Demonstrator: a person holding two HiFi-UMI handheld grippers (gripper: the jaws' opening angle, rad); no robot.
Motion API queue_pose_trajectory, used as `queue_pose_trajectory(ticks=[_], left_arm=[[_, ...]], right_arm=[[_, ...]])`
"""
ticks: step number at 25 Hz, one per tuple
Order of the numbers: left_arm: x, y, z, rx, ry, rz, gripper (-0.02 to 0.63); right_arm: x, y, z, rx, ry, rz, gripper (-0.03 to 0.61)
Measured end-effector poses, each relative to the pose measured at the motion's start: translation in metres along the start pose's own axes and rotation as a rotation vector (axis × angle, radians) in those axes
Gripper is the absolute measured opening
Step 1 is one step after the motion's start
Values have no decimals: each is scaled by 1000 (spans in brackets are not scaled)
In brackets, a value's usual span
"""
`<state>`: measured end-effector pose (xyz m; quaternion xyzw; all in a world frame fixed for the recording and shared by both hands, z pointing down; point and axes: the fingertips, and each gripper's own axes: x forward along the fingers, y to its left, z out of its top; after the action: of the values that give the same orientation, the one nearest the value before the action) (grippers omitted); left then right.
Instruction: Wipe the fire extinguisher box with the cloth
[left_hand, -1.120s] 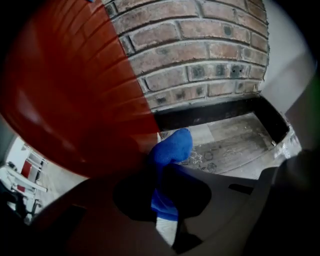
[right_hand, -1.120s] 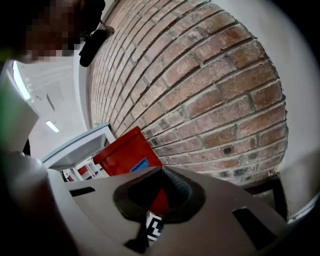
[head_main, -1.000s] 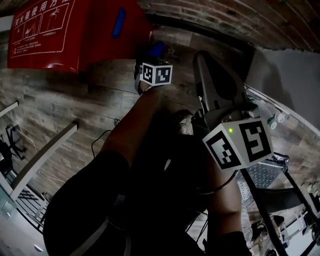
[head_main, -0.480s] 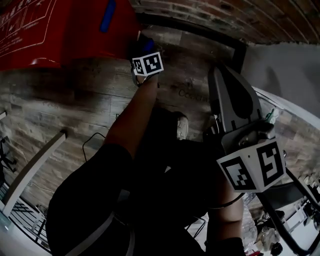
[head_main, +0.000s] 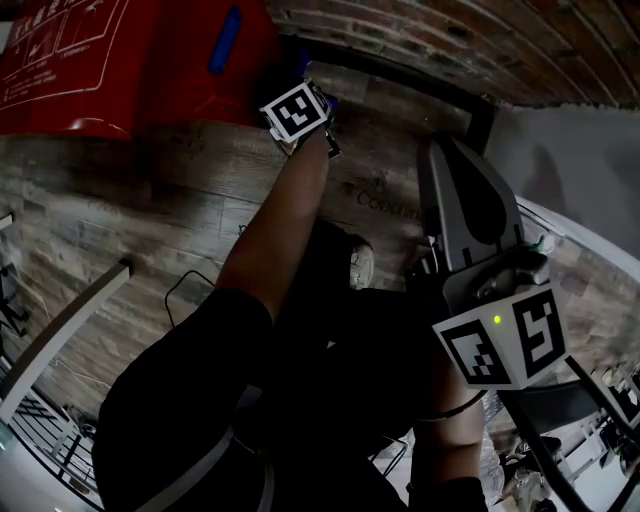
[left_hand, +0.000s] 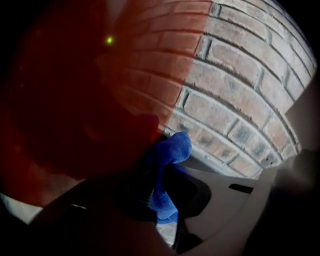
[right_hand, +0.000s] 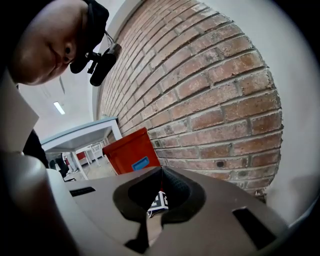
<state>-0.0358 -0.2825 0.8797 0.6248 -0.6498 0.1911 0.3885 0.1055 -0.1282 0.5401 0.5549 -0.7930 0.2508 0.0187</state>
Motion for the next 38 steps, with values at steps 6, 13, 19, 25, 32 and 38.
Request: queue_pose_trajectory(ticks=[6, 13, 19, 25, 32, 38], left_arm=[[-30, -20, 33, -52, -78, -63, 41], [-69, -38, 69, -77, -146, -130, 41], [-102, -53, 101, -132, -208, -210, 41], [-141, -55, 125, -152, -278, -254, 41], [-182, -69, 159, -187, -341, -338, 41], [-221, -89, 198, -219, -410, -408, 41]], right_arm=[[3, 4, 8, -8, -27, 24, 17], [2, 16, 15, -32, -54, 32, 17], [-8, 15, 16, -31, -79, 1, 17], [-5, 23, 19, -55, -88, 7, 17], [-1, 18, 20, -60, -79, -26, 17], [2, 17, 25, -80, -73, -45, 17]])
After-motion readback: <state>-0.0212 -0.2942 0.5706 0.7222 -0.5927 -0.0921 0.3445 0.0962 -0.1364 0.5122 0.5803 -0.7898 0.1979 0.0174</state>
